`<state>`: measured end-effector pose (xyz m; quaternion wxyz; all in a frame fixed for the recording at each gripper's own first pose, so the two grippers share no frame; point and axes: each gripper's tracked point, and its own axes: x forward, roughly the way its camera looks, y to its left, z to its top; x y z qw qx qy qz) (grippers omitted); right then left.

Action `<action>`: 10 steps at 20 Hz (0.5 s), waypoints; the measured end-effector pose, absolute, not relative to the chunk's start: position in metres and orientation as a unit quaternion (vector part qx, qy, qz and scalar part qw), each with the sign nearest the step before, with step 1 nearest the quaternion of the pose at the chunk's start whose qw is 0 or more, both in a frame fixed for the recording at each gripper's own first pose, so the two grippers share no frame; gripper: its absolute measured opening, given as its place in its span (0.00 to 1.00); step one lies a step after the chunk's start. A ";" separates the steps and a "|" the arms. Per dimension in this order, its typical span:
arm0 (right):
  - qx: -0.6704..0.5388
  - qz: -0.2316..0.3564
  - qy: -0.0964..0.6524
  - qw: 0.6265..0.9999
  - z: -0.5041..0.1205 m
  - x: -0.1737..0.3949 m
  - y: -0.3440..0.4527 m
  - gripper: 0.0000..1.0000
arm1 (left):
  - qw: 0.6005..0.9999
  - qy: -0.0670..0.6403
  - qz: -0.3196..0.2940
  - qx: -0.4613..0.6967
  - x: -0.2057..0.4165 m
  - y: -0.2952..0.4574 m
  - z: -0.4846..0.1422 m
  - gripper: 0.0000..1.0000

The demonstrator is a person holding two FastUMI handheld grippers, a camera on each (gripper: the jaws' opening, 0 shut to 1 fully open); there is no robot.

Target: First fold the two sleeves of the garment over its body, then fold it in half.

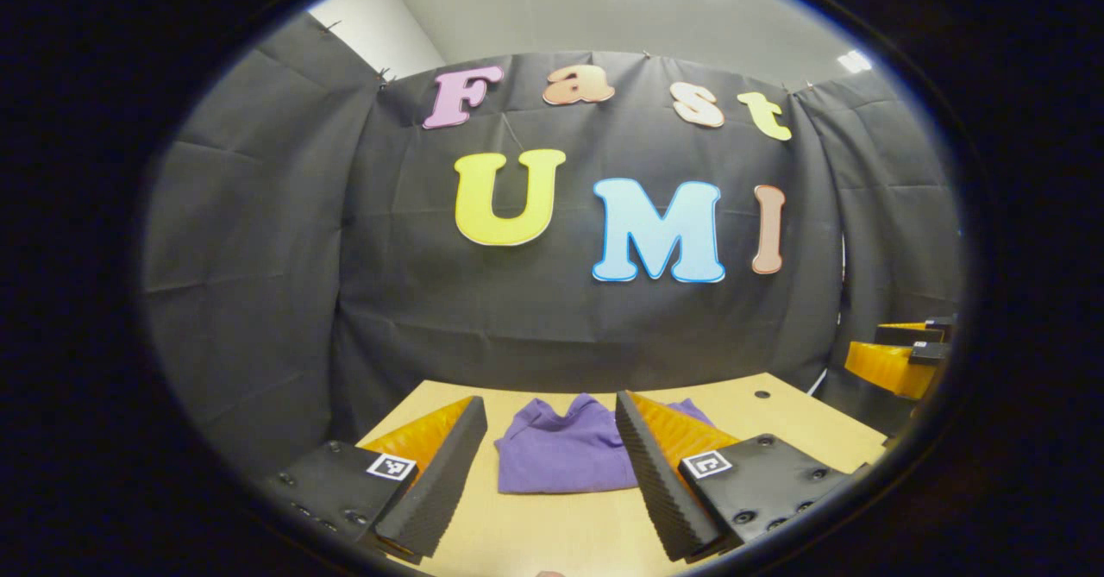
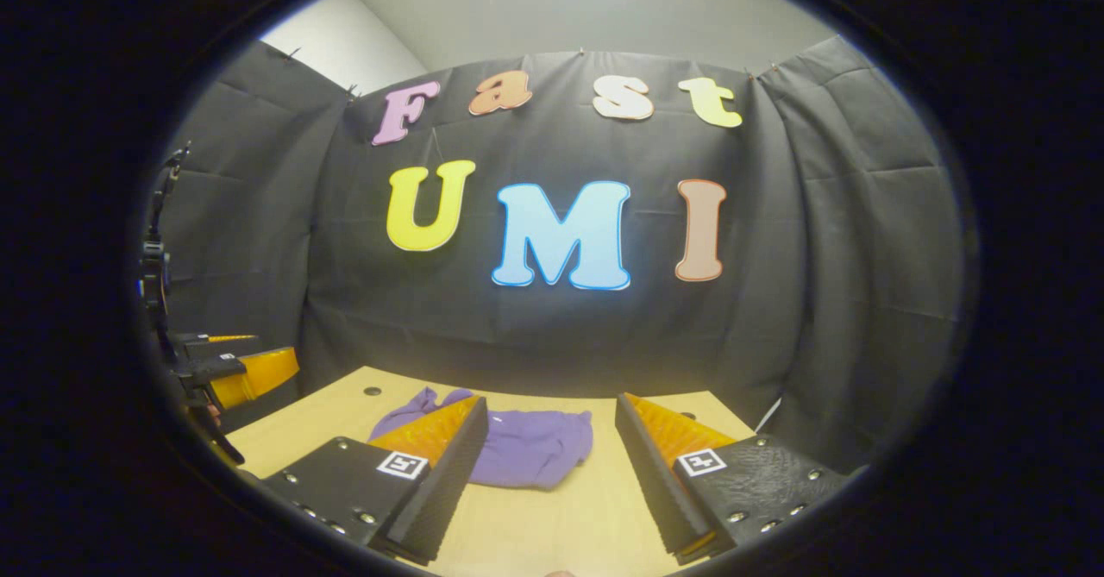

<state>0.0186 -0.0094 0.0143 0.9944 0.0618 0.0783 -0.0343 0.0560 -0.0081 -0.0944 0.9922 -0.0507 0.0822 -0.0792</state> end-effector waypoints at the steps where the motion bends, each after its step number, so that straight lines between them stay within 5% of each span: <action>1: 0.063 -0.033 0.077 0.995 0.015 0.019 -0.011 0.89 | 0.992 0.083 -0.079 -0.055 0.057 -0.010 -0.094 0.94; 10: 0.060 -0.018 0.078 0.995 0.010 0.025 -0.029 0.89 | 0.992 0.082 -0.065 -0.063 0.057 -0.028 -0.094 0.94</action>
